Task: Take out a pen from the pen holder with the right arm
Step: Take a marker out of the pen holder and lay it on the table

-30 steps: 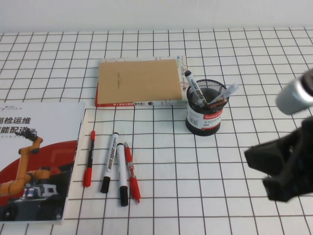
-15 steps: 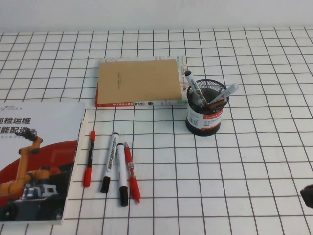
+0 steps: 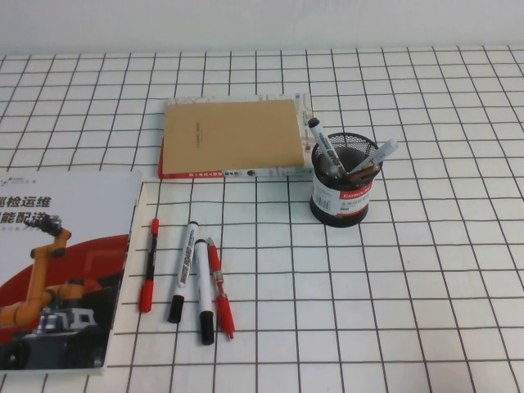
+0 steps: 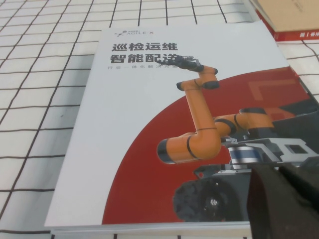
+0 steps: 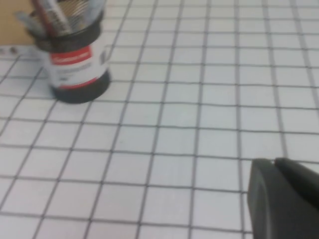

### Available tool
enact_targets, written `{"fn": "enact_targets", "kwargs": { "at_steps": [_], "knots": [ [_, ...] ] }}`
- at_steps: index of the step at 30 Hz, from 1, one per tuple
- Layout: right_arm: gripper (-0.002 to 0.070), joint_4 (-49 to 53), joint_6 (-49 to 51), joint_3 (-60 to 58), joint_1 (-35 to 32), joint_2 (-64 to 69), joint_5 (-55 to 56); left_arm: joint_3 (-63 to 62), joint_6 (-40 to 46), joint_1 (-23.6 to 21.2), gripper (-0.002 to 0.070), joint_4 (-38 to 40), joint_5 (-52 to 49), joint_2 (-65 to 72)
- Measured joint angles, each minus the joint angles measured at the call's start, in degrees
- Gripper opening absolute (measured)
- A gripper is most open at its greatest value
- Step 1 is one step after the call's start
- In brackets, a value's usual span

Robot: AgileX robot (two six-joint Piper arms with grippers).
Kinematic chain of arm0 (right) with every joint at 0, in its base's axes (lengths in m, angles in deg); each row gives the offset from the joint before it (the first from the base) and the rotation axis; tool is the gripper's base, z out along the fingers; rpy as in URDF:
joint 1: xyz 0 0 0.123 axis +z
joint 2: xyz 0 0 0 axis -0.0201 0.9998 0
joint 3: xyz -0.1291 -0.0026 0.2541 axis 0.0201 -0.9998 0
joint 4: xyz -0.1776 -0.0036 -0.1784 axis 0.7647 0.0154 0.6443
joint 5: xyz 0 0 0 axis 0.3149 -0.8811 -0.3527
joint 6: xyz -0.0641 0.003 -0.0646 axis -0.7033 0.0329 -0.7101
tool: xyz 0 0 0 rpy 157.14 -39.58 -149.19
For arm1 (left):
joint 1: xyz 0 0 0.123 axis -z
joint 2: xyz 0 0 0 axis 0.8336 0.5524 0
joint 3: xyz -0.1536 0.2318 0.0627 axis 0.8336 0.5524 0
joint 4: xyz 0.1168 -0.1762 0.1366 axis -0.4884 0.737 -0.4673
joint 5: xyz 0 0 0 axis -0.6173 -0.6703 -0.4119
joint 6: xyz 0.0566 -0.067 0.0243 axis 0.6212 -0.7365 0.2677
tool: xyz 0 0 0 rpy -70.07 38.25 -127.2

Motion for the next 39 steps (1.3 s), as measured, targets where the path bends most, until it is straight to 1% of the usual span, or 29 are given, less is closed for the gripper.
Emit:
{"fn": "enact_targets", "kwargs": {
  "at_steps": [4,8,16,30,32,33,35,36,39],
  "knots": [
    [-0.0015,2.5,0.0,-9.2,-8.5,-9.8,8.9,0.0,0.0,0.0,-0.0004,0.0,0.0,0.0],
    [-0.0015,2.5,0.0,-13.0,-12.5,-16.7,11.4,0.0,0.0,0.0,-0.0005,0.0,0.0,0.0],
    [-0.0015,2.5,0.0,-18.0,-12.9,-25.8,11.4,0.0,0.0,0.0,-0.0004,0.0,0.0,0.0],
    [-0.0015,2.4,0.0,-18.1,-12.9,-26.5,10.3,0.0,0.0,0.0,-0.0004,0.0,0.0,0.0],
    [-0.0015,-0.3,-3.3,-18.1,-12.9,-26.5,10.3,0.0,0.0,0.0,-0.0004,0.0,0.0,0.0],
    [-0.0015,-2.6,-6.3,-18.1,-12.9,-26.5,10.0,0.0,0.0,0.0,-0.0004,0.0,0.0,0.0],
    [-0.0015,-9.5,-15.7,-18.1,-12.9,-26.5,8.8,0.0,0.0,0.0,-0.0004,0.0,0.0,0.0],
    [-0.0015,-11.1,-18.0,-18.1,-13.1,-26.5,7.9,0.0,0.0,0.0,-0.0004,0.0,0.0,0.0],
    [-0.0015,-13.6,-19.8,-18.1,-13.2,-26.5,4.6,0.0,0.0,0.0,-0.0004,0.0,0.0,0.0]
  ]
}}
